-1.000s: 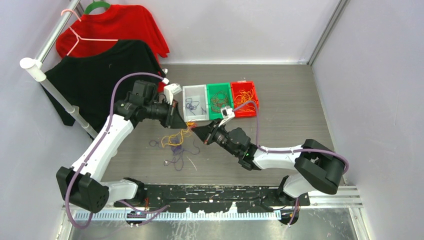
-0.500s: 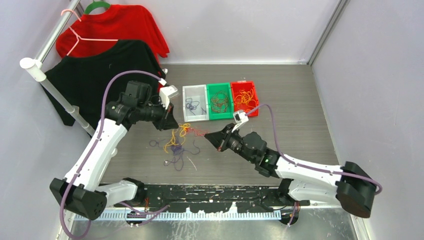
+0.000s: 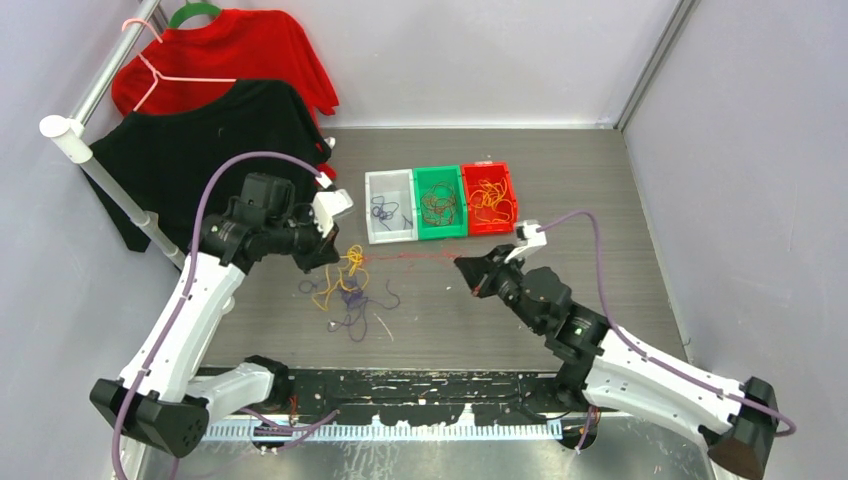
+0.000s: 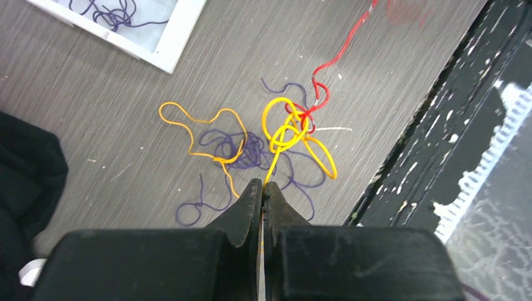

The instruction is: Untangle the cables

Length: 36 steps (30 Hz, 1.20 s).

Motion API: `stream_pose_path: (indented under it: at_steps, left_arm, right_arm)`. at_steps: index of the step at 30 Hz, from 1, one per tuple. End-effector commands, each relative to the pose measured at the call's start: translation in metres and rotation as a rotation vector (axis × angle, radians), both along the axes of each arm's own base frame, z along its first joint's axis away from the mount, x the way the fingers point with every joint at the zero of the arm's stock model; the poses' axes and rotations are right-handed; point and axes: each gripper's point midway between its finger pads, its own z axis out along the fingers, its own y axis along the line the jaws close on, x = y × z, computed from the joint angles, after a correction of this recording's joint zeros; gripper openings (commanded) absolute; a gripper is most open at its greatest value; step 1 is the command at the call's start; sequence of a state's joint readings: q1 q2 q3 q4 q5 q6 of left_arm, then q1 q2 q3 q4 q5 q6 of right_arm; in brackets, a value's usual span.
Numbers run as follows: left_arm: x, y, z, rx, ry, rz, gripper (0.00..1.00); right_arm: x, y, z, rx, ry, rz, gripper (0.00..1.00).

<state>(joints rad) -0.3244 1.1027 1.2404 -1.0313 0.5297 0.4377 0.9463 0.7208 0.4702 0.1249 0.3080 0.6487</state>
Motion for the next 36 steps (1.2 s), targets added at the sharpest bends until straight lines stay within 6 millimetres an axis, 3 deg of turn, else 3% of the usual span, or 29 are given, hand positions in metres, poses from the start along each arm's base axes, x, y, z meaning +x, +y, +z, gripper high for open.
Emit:
stream_pose_path:
  at_steps: [1,10,12,14,17,19,25,29,30,36]
  left_arm:
    - [-0.001,0.022,-0.009,0.115,-0.088,-0.016,0.00]
    - [0.003,0.041,-0.035,0.238,-0.136,-0.040,0.00]
    - [0.006,0.048,-0.043,0.280,-0.153,-0.039,0.00]
    - [0.008,0.052,-0.052,0.309,-0.161,-0.039,0.00]
    - [0.004,0.048,-0.058,0.284,-0.142,-0.050,0.03]
    - [0.000,0.039,-0.055,0.234,-0.109,-0.054,0.24]
    - [-0.009,0.013,-0.023,0.083,-0.051,-0.092,0.33]
    - [-0.014,-0.003,-0.002,-0.009,-0.031,-0.125,0.63]
    - [-0.014,-0.007,0.004,-0.035,-0.029,-0.135,0.67]
    - [-0.015,-0.036,0.047,-0.210,0.021,-0.179,0.73]
  right_arm:
    - [0.018,-0.052,0.040,-0.004,-0.070,-0.214,0.01]
    - [0.028,-0.139,0.094,-0.088,-0.156,-0.545,0.01]
    - [0.027,-0.152,0.104,-0.092,-0.171,-0.596,0.01]
    - [0.025,-0.153,0.112,-0.086,-0.195,-0.583,0.01]
    - [0.023,-0.129,0.119,-0.066,-0.216,-0.462,0.01]
    - [0.020,-0.109,0.121,-0.053,-0.216,-0.363,0.01]
    - [0.011,-0.062,0.130,-0.026,-0.228,-0.132,0.01]
    - [0.001,-0.029,0.132,-0.003,-0.219,0.038,0.01]
    - [-0.001,-0.020,0.131,0.009,-0.211,0.078,0.01]
    - [-0.015,0.037,0.130,0.093,-0.137,0.349,0.01]
